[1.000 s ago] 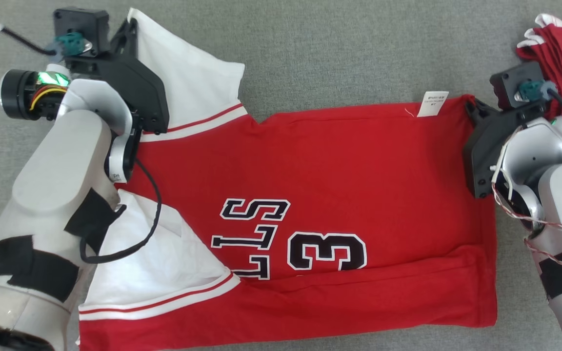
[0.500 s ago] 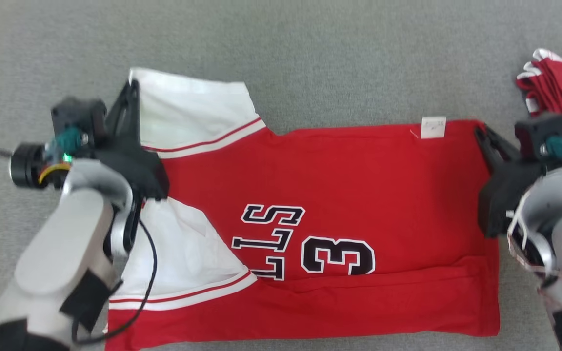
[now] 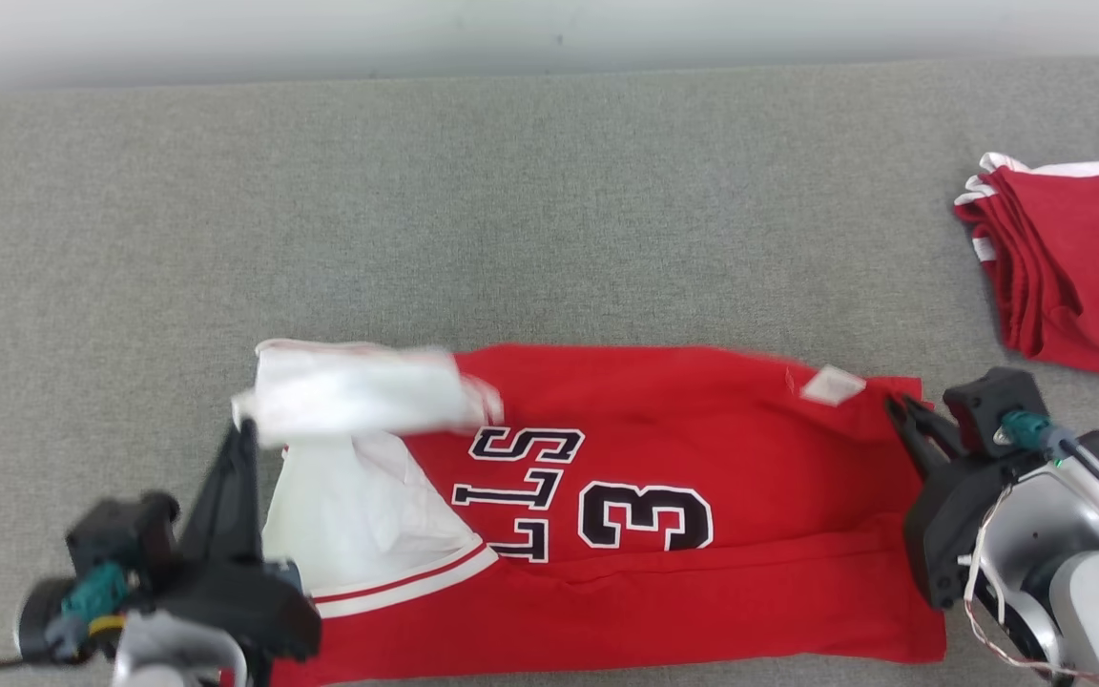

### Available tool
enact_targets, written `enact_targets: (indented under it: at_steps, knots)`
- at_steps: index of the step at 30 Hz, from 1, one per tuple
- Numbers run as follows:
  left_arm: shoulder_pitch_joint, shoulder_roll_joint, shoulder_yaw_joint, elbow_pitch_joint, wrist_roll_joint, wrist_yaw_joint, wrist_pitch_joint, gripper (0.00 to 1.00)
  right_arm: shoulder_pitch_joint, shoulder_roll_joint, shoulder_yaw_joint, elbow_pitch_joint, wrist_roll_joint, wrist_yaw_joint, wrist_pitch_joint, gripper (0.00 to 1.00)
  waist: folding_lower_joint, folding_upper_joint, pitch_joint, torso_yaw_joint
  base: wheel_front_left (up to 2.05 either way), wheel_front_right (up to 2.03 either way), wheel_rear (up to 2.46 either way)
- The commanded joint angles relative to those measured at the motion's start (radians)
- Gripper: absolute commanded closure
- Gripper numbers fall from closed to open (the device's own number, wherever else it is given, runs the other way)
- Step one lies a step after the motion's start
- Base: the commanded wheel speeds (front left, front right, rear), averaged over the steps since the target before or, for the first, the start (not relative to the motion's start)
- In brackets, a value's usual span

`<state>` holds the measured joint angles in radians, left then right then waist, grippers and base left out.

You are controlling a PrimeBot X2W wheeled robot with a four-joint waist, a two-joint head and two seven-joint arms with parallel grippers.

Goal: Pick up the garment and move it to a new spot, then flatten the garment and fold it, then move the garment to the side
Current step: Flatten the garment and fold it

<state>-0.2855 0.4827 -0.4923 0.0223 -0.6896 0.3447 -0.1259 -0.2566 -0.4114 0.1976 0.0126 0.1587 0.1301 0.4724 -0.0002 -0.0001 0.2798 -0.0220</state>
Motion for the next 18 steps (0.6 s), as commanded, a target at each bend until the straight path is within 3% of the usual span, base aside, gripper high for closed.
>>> enact_targets:
  at_steps: [1, 12, 18]
  knots:
    - [0.032, 0.001, 0.0, -0.024, -0.019, 0.006, 0.0, 1.0, 0.019, -0.02, 0.01, 0.0, -0.006, 0.001, 0.01, 1.0, 0.0002, 0.0001, -0.01, 0.002, 0.0, 0.0, 0.0]
    - [0.174, 0.004, 0.023, -0.119, -0.071, 0.05, -0.006, 1.0, 0.026, -0.1, 0.054, -0.023, 0.014, 0.0, 0.068, 1.0, 0.0002, 0.0001, -0.044, 0.023, 0.0, 0.0, 0.0]
    - [0.22, -0.007, 0.028, -0.145, -0.106, 0.042, -0.006, 1.0, 0.032, -0.139, 0.059, -0.037, 0.026, 0.0, 0.093, 1.0, 0.0002, 0.0001, -0.052, 0.033, 0.0, 0.0, 0.0]
